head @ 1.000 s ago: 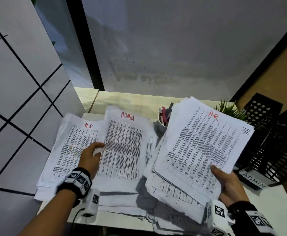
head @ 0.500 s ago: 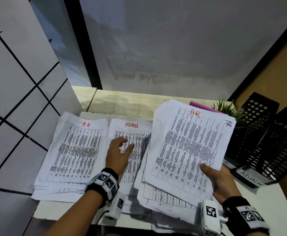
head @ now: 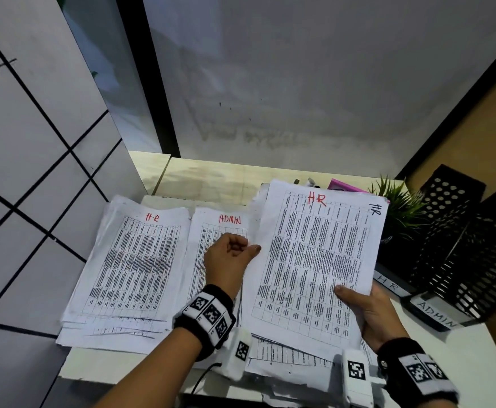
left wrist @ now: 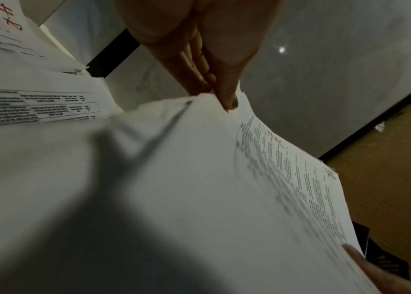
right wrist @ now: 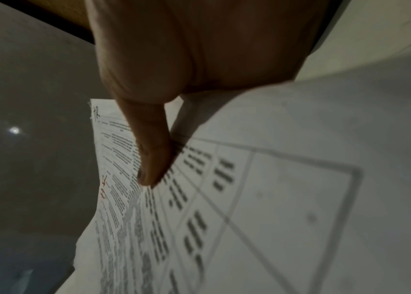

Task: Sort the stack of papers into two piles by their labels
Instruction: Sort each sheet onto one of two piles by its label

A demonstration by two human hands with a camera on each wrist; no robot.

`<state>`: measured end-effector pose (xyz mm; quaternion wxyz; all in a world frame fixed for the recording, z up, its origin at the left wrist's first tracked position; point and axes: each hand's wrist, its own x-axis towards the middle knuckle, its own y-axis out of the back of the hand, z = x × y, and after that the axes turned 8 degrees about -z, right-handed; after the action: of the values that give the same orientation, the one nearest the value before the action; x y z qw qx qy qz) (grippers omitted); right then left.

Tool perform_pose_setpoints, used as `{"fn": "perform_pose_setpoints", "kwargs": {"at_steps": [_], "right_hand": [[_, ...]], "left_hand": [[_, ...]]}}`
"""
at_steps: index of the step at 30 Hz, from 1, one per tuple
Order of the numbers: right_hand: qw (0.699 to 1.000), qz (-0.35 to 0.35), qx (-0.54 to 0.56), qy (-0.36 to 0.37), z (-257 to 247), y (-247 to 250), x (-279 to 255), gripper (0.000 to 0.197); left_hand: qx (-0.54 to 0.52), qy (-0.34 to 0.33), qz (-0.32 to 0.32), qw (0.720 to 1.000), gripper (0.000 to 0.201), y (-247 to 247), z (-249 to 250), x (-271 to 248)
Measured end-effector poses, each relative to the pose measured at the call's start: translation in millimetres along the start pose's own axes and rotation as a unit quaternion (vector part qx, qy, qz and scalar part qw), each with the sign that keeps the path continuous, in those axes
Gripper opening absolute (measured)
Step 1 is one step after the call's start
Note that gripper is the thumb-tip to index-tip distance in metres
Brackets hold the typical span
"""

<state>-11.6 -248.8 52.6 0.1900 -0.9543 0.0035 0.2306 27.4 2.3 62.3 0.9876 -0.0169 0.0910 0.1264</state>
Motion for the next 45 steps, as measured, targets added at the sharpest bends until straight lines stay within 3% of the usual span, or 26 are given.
{"fn": "perform_pose_setpoints", "kwargs": {"at_steps": [4,9,14,20,24,30,33,38,40,42,45], "right_hand": [[1.000,-0.004,-0.003,0.000,0,-3,0,0.052],[1.000,-0.001,-0.002,0.000,1,-3,2,0.059],[1.000,-0.011,-0.001,0.007,0,-4,3,0.058],[1.000,-0.015,-0.005,0.011,2,-3,3,0.071],[1.000,-0.023,-0.008,0.012,4,-2,3,0.077],[1.000,-0.021,-0.005,0.016,5,0,3,0.071],[1.000,-0.015,-0.006,0.016,7,3,3,0.069],[0.999,-0.013,-0.031,0.023,6,-1,2,0.068],[0.999,-0.015,-0.030,0.037,6,-4,2,0.074],[0.999,-0.019,-0.025,0.034,6,-6,3,0.063],[0.999,-0.025,-0.022,0.014,7,-3,6,0.071]], "left_hand": [[0.034,-0.036,0.012,0.999,0.022,-2,-3,-4],[0.137,-0.135,-0.025,0.981,0.030,0,-6,-12],[0.200,-0.176,-0.049,0.963,0.027,-1,-5,-13],[0.142,-0.159,-0.006,0.977,0.018,-6,5,-12],[0.125,-0.145,-0.003,0.981,0.023,-6,9,-11],[0.178,-0.256,-0.049,0.949,0.021,1,-5,-23],[0.210,-0.332,-0.112,0.913,0.016,4,-7,-34],[0.271,-0.344,-0.211,0.874,0.010,7,-21,-52],[0.267,-0.328,-0.221,0.879,0.007,6,-23,-57],[0.255,-0.302,-0.219,0.892,0.008,5,-20,-58],[0.201,-0.241,-0.157,0.936,0.018,0,-11,-52]]}}
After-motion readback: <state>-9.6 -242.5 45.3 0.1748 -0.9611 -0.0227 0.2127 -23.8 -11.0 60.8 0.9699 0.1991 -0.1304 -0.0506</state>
